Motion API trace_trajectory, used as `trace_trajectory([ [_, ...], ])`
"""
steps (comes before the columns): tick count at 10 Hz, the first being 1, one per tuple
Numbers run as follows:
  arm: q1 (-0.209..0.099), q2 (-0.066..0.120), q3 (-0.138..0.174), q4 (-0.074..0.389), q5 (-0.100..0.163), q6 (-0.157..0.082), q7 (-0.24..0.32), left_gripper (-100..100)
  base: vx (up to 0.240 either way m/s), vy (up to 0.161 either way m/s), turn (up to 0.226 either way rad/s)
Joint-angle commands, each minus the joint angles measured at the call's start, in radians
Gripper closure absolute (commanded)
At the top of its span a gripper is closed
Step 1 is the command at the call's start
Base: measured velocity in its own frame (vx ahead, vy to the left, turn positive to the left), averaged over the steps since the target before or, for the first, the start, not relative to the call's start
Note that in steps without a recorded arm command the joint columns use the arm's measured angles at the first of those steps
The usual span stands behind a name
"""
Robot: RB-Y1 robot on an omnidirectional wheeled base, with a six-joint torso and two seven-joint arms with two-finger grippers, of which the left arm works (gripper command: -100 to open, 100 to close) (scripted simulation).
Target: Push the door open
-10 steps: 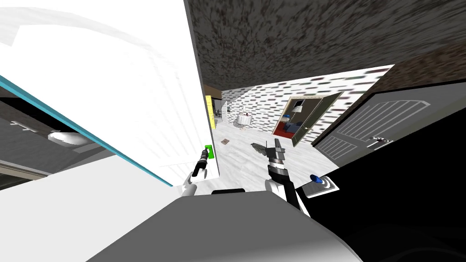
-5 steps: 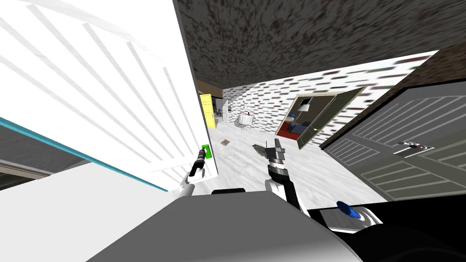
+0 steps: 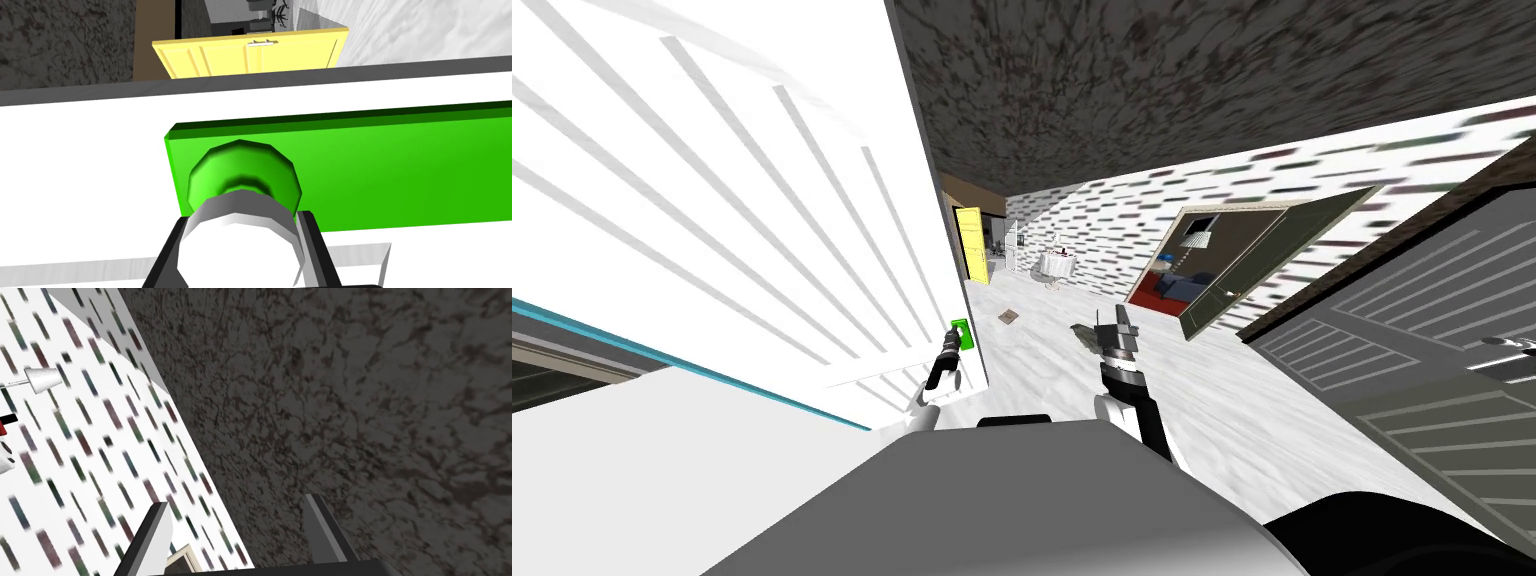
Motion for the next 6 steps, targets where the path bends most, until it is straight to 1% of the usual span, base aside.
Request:
trace_trajectory([
  [1, 0.000, 0.000, 0.000, 0.000, 0.000, 0.000, 0.000, 100, 0.067, -0.026, 0.036],
  [2, 0.003, 0.019, 0.022, -0.008, 0.004, 0.000, -0.003, 100, 0.125, -0.025, 0.031],
  [3, 0.005, 0.025, 0.031, -0.011, 0.005, 0.000, -0.005, 100, 0.234, -0.073, 0.048],
  [4, 0.008, 0.031, 0.046, -0.016, 0.008, 0.001, -0.008, 100, 0.233, -0.095, 0.055],
  [5, 0.011, 0.033, 0.057, -0.020, 0.009, 0.001, -0.010, 100, 0.219, -0.076, 0.072],
  [6, 0.013, 0.034, 0.068, -0.023, 0.011, 0.002, -0.012, 100, 0.223, -0.035, 0.052],
])
